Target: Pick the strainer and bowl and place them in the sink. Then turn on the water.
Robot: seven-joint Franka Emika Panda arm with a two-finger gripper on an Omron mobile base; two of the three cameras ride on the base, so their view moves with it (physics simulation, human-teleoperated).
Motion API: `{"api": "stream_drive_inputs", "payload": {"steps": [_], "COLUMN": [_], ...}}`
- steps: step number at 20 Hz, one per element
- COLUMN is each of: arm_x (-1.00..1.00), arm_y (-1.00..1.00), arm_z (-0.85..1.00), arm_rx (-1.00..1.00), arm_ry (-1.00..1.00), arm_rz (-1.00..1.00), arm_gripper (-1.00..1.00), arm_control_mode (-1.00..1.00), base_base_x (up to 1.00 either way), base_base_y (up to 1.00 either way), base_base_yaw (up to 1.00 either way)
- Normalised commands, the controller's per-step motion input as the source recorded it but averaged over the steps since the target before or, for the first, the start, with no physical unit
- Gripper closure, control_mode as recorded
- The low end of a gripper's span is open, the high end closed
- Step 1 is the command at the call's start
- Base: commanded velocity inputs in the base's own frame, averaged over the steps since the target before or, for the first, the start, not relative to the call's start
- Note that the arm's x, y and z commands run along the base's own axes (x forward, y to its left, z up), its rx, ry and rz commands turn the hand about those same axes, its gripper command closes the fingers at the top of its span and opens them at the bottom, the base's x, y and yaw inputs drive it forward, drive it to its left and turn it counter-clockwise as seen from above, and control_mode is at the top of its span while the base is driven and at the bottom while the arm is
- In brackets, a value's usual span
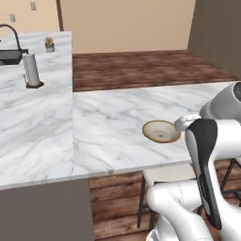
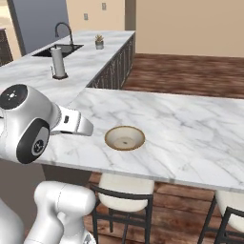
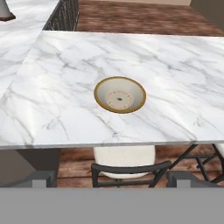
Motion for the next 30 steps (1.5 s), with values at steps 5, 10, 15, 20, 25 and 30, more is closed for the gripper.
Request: {"api": "stream_drive_inputs", "payload": {"steps": [5,10,15,20,25,30], "arm_x": [0.0,0.0,0.03,0.2,0.14,0.13], "arm_y": [0.0,0.0,-0.12,-0.61,-0.55,-0.29], "arm_z": [0.0,0.0,-0.02,-0.15,-0.22,-0.06], "arm_rx": [0.0,0.0,0.02,0.25,0.24,0.18], "arm_ry": [0.0,0.0,0.0,-0.02,-0.04,-0.01], "arm_rz": [0.0,0.0,0.0,0.0,0.0,-0.03], "arm_gripper": [-1.0,-1.0,-1.0,-1.0,-1.0,-1.0], "arm_control_mode": [1.0,1.0,-1.0,-1.0,-1.0,-1.0], "base_base_x": [0.11,0.0,0.0,0.0,0.0,0.0], "base_base_y": [-0.38,-0.12,0.0,0.0,0.0,0.0], "base_base_yaw": [0.06,0.0,0.0,0.0,0.0,0.0]}}
